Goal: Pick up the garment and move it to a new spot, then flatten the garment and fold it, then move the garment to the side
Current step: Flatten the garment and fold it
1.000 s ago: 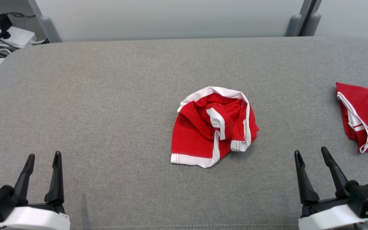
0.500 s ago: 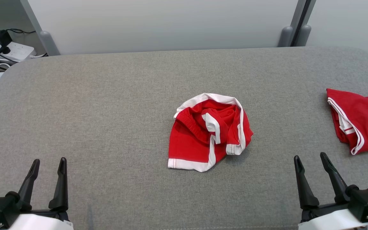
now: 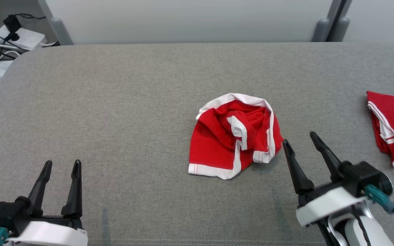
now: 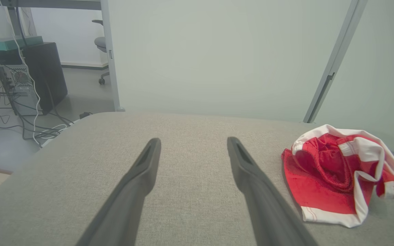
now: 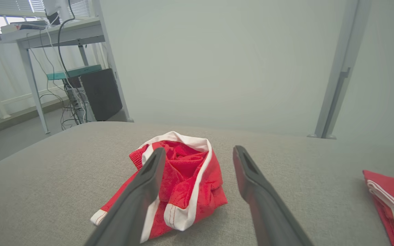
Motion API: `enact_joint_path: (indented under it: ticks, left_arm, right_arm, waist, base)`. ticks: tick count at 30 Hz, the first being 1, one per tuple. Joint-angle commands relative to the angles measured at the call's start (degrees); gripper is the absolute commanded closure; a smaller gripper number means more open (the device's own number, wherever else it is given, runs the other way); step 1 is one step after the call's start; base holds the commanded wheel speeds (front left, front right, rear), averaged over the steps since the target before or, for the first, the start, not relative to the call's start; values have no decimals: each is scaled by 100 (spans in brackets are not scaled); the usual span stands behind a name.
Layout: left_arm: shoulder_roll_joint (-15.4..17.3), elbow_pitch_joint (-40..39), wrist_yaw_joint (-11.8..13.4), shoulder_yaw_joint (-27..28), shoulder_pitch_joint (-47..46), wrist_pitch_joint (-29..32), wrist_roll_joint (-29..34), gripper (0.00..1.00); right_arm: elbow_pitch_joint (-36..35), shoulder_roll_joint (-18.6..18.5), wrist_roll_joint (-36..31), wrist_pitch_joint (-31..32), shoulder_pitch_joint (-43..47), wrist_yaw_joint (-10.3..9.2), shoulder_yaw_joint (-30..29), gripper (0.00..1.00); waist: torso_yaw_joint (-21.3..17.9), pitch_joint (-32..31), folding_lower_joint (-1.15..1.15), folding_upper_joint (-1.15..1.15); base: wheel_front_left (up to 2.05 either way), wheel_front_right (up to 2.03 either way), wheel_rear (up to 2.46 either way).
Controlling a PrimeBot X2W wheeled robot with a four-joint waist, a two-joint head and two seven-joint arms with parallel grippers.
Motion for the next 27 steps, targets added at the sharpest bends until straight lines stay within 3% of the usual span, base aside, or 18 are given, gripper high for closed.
enact_joint_path:
  ticks: [1, 13, 14, 15, 16, 17, 22, 27]
  left_arm:
    - [119, -158, 0, 179, -396, -12, 66, 0]
    - [-354, 143, -357, -465, -1185, -65, 252, 0]
    - [-392, 189, -386, -488, -1226, -74, 261, 0]
    - [-425, 233, -413, -503, -1257, -82, 268, 0]
    - [-453, 278, -436, -506, -1281, -90, 276, 0]
    - [-476, 317, -456, -503, -1300, -97, 285, 0]
    - [-527, 425, -514, -427, -1331, -116, 322, 0]
    - [-544, 482, -602, -341, -1379, -126, 385, 0]
  right_arm:
    - [-24, -167, 19, 96, -372, 1, 288, 0]
    - [1607, -1197, 972, 1420, -2425, 1, 1960, 0]
    - [1709, -1242, 1042, 1537, -2506, 1, 2050, 5]
    - [1774, -1277, 1125, 1626, -2574, 1, 2142, 55]
    - [1818, -1313, 1190, 1661, -2637, 1, 2208, 82]
    - [1873, -1346, 1240, 1707, -2684, 1, 2245, 100]
    - [1892, -1444, 1443, 1782, -2766, 1, 2357, 100]
    - [1431, -1555, 1523, 1475, -2554, 1, 2253, 100]
  waist:
    - [152, 112, 0, 0]
    - [1044, 527, 0, 0]
    - [1082, 542, 0, 0]
    - [1107, 556, 0, 0]
    - [1117, 563, 0, 0]
    - [1120, 571, 0, 0]
    - [1041, 614, 0, 0]
    - [836, 681, 0, 0]
  base:
    - [0, 0, 0]
    - [0, 0, 0]
    - [0, 0, 0]
    - [0, 0, 0]
    - [0, 0, 0]
    - [0, 0, 0]
    - [0, 0, 0]
    - [0, 0, 0]
